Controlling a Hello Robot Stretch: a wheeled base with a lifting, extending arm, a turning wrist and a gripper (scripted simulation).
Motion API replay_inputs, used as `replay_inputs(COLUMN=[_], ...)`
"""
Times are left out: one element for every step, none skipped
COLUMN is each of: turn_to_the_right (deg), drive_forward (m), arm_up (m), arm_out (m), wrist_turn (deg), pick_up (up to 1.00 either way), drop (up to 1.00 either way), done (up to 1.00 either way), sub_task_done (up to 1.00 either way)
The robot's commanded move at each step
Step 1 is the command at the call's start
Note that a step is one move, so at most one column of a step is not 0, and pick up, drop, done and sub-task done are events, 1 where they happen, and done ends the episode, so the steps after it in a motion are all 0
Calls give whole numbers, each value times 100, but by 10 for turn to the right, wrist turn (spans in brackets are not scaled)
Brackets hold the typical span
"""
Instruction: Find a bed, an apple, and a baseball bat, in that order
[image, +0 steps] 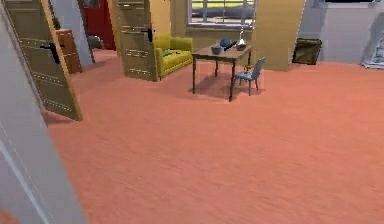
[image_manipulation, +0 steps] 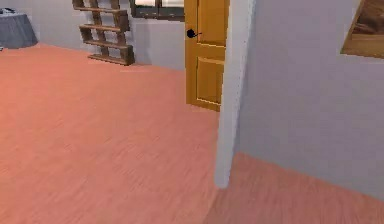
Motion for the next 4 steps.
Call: replay_inputs(turn_to_the_right=[0, -210, 0, -30], drive_forward=[100, 0, 100, 0], arm_up=[0, 0, 0, 0], arm_out=[0, 0, 0, 0], wrist_turn=[0, 0, 0, 0], pick_up=[0, 0, 0, 0], drop=[0, 0, 0, 0], done=[0, 0, 0, 0], sub_task_done=[0, 0, 0, 0])
